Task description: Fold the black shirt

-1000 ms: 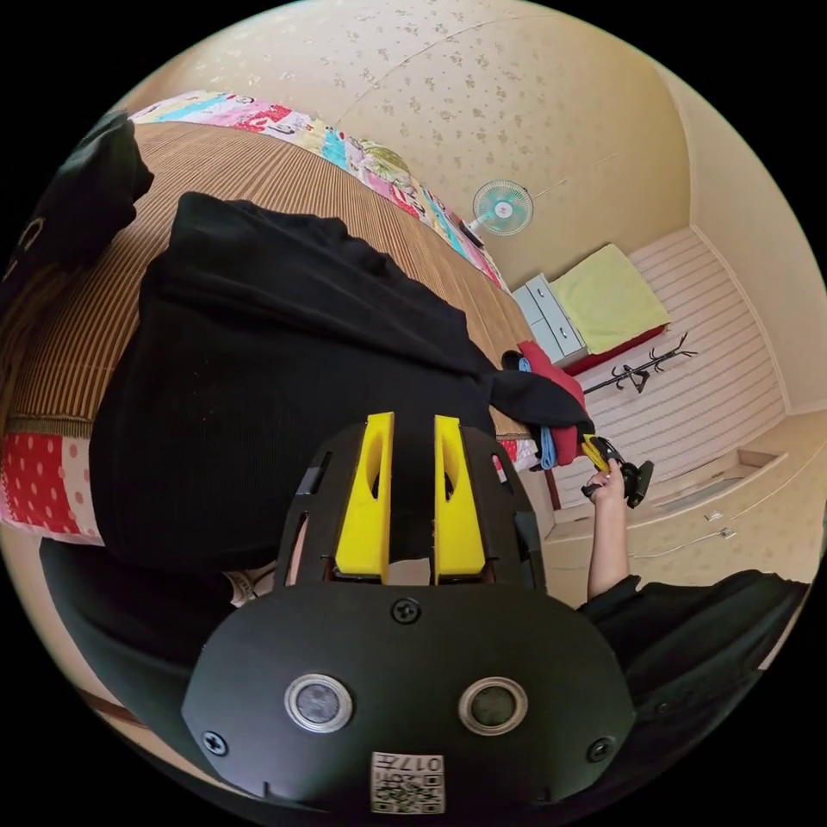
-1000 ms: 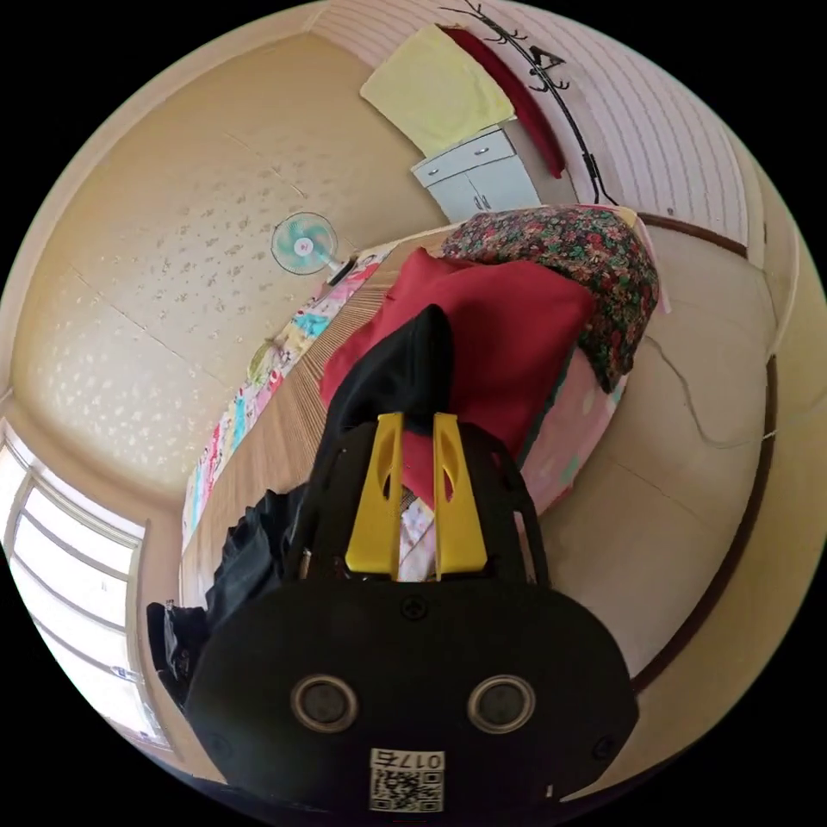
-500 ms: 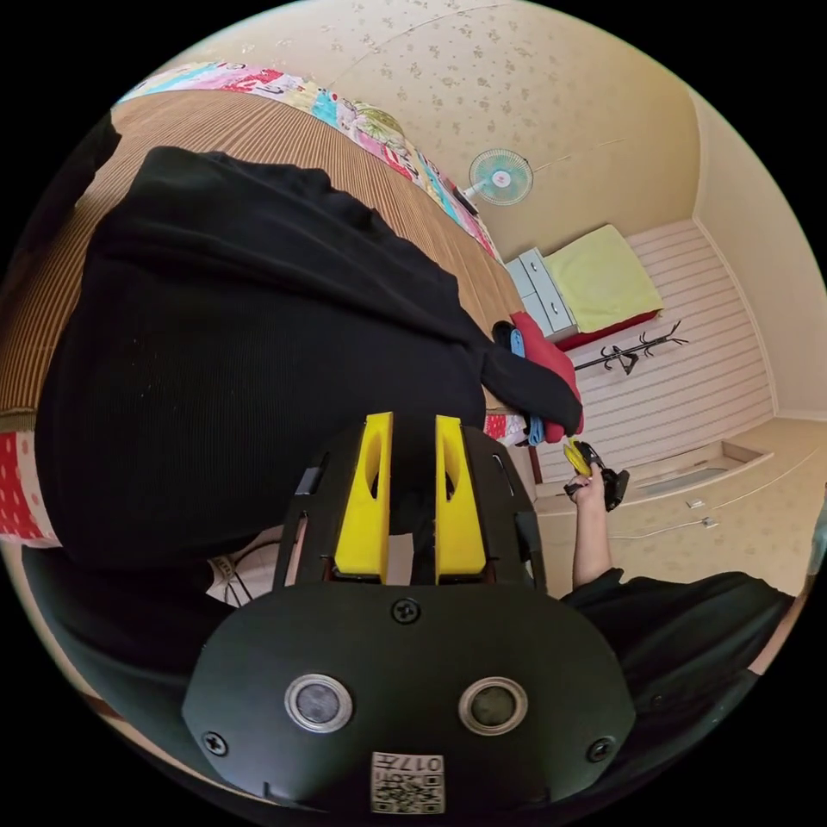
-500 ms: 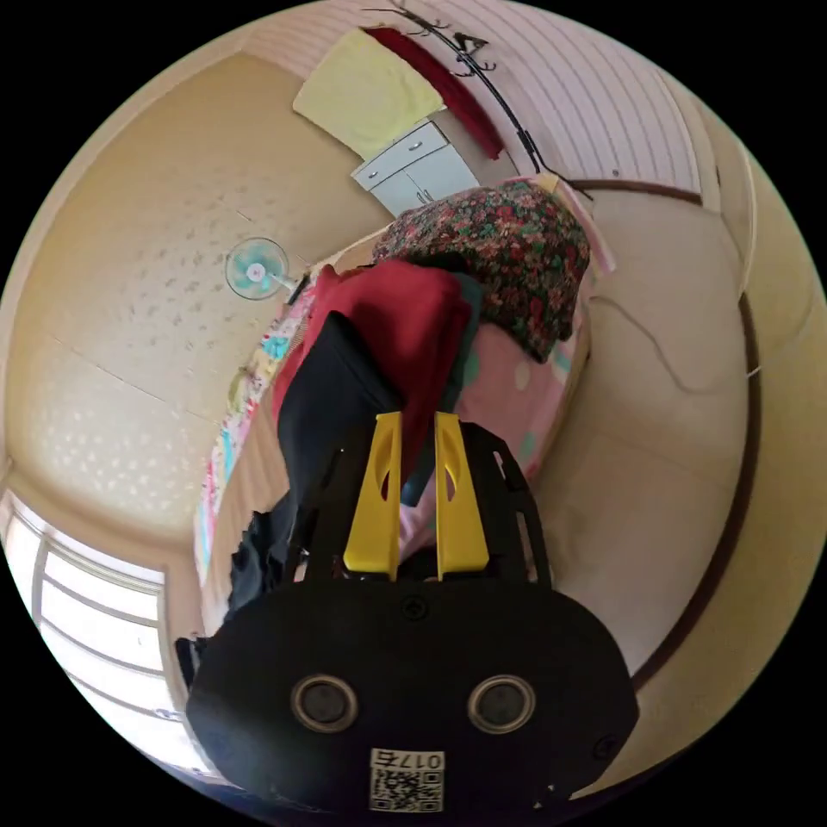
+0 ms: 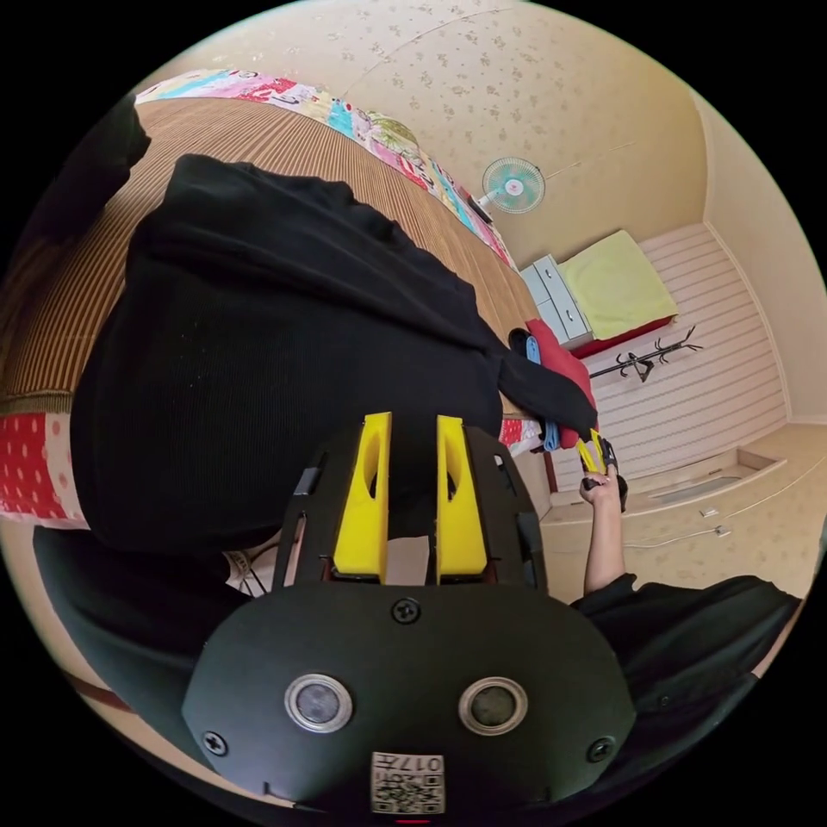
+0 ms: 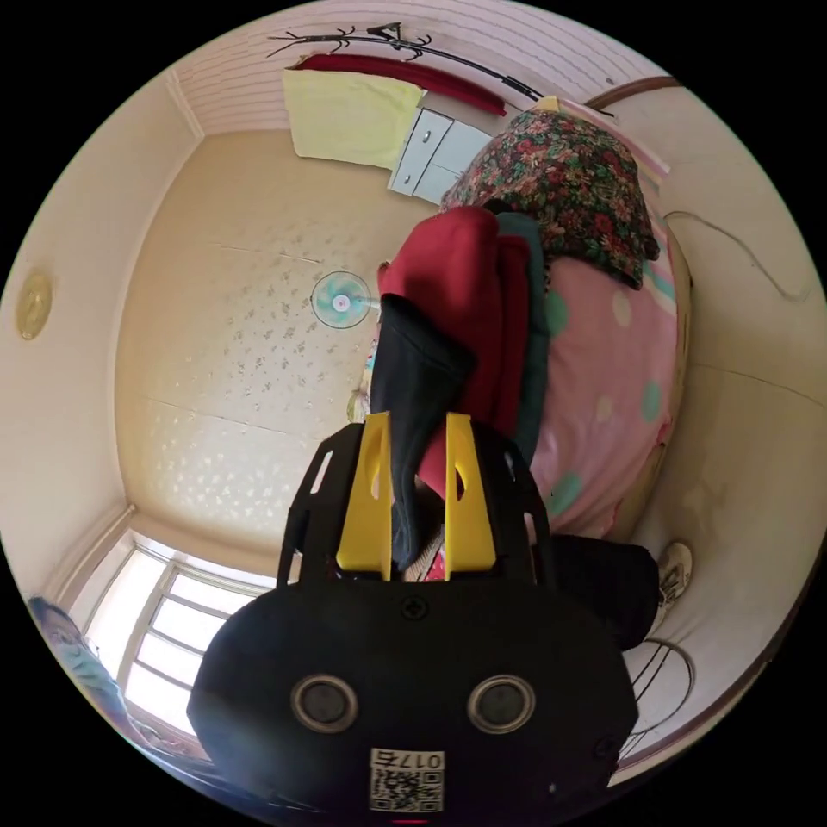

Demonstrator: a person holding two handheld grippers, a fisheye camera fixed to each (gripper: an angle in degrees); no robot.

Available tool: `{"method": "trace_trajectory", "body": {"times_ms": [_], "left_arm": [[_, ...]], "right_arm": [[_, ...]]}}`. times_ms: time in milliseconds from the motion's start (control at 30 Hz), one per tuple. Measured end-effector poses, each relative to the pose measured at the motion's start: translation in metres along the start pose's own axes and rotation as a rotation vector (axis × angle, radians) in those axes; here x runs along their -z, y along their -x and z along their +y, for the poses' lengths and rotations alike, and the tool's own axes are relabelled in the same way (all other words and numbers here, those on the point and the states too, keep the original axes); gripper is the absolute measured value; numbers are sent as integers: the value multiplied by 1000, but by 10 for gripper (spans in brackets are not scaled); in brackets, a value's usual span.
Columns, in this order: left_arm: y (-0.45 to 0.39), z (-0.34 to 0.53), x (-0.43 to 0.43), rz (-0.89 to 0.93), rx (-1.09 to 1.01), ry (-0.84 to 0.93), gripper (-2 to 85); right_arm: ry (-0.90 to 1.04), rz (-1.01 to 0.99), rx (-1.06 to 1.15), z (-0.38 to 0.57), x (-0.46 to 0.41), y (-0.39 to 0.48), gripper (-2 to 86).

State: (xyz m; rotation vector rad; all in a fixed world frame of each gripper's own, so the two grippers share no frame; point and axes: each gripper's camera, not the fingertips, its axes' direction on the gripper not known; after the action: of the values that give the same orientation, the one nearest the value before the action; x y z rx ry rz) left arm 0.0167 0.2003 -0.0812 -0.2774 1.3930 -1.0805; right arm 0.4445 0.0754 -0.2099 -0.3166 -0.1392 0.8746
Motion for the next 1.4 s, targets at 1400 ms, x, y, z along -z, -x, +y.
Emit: {"method": "trace_trajectory", "body": {"times_ms": [1400], "left_arm": [[100,-34,31,484,302,-28,179]], "right_arm": [[957,163,1179,378,-231,133,33]]}}
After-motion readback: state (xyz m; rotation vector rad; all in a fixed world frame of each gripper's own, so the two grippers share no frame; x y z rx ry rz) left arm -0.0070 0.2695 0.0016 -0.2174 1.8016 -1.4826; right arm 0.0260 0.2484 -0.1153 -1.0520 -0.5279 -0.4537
